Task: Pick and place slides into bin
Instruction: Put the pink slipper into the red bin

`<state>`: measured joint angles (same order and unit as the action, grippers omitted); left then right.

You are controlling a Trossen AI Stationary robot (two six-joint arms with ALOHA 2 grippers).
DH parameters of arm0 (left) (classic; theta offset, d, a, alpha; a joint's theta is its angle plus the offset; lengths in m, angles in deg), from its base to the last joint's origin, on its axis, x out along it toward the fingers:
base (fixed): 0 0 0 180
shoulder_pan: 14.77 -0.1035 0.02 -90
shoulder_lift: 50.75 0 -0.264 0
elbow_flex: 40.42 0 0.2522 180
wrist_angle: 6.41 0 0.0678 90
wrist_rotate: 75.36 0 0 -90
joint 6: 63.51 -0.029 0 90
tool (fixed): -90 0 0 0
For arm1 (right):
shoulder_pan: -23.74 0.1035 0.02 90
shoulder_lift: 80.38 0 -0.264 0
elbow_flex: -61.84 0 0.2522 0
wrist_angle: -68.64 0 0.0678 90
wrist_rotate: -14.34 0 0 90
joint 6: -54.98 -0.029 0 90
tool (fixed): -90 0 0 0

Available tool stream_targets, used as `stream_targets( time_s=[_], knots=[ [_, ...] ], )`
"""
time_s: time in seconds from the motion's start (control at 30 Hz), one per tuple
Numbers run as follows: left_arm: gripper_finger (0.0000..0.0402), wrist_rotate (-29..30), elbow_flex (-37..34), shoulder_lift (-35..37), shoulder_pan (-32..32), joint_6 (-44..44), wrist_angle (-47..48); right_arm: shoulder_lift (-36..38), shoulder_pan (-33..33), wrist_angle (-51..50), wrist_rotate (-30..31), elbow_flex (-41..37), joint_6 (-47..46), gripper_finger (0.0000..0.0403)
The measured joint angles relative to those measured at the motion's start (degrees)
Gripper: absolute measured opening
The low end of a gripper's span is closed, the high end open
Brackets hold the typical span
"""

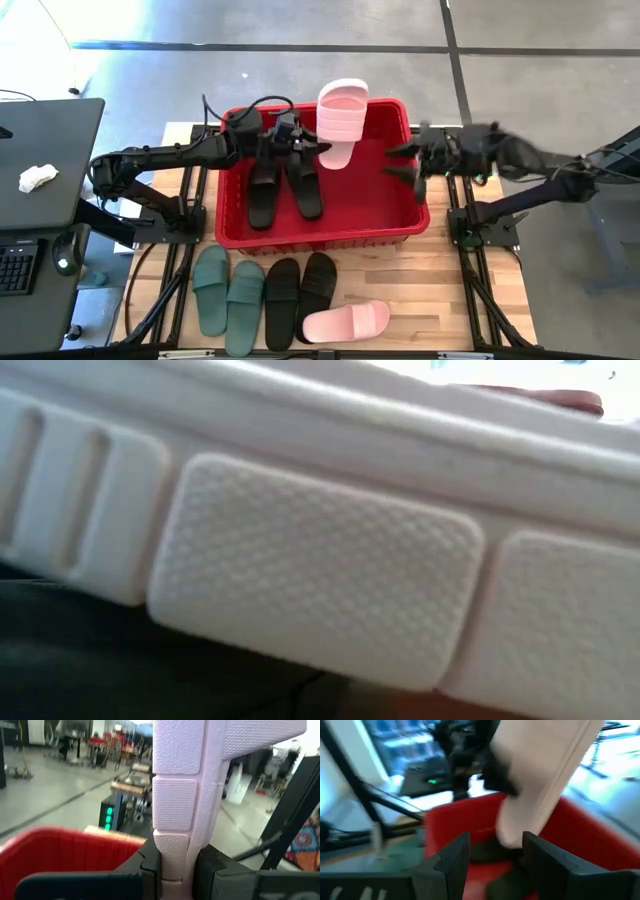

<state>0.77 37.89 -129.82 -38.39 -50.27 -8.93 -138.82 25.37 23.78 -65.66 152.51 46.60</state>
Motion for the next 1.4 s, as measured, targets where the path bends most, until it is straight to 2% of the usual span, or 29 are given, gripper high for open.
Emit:
stream_targets(
  time_s=[0.07, 0.17, 0.27, 0.37, 0.43, 0.57, 0.97, 1.1, 1.23, 1.4],
  knots=[
    [0.0049, 0.0, 0.0, 0.0, 0.0, 1.0, -1.7, 3.1, -1.1, 7.7, -1.2, -7.1, -2.2, 0.0172],
    [0.0049, 0.3, 0.0, 0.0, 0.0, 1.3, -2.1, 6.4, -3.1, 17.6, 1.2, -16.8, -4.7, 0.0172],
    [0.0049, 0.9, 0.0, 0.0, 0.0, 2.0, -2.1, 6.6, -5.2, 33.5, -1.8, -24.6, -7.3, 0.0172],
    [0.0049, 0.7, 0.0, -0.8, 0.1, 2.4, -3.3, 5.2, -7.7, 43.3, -3.2, -29.0, -10.4, 0.0172],
    [0.0049, 0.2, -0.1, -1.5, 0.2, 3.6, -4.3, 3.6, -9.5, 45.3, -3.7, -31.0, -11.1, 0.0172],
    [0.0049, 0.0, 0.0, -2.6, 0.2, 4.1, -5.1, 0.3, -12.0, 51.3, -10.9, -32.4, -12.7, 0.0172],
    [0.0049, -0.8, 0.0, -4.5, 0.4, 5.1, -5.3, -5.4, -16.8, 53.7, -14.9, -31.7, -12.3, 0.0172],
    [0.0049, -1.5, 0.0, -4.5, 0.4, 5.1, -6.4, -7.3, -17.2, 57.9, -17.5, -31.7, -12.6, 0.0166],
    [0.0049, -1.4, 0.0, -4.5, 0.3, 4.8, -5.9, -8.7, -17.4, 58.6, -17.5, -31.6, -12.3, 0.0138],
    [0.0055, -1.6, 0.0, -4.5, 0.3, 4.1, -5.8, -9.3, -17.4, 58.7, -17.5, -31.6, -10.3, 0.0072]
  ],
)
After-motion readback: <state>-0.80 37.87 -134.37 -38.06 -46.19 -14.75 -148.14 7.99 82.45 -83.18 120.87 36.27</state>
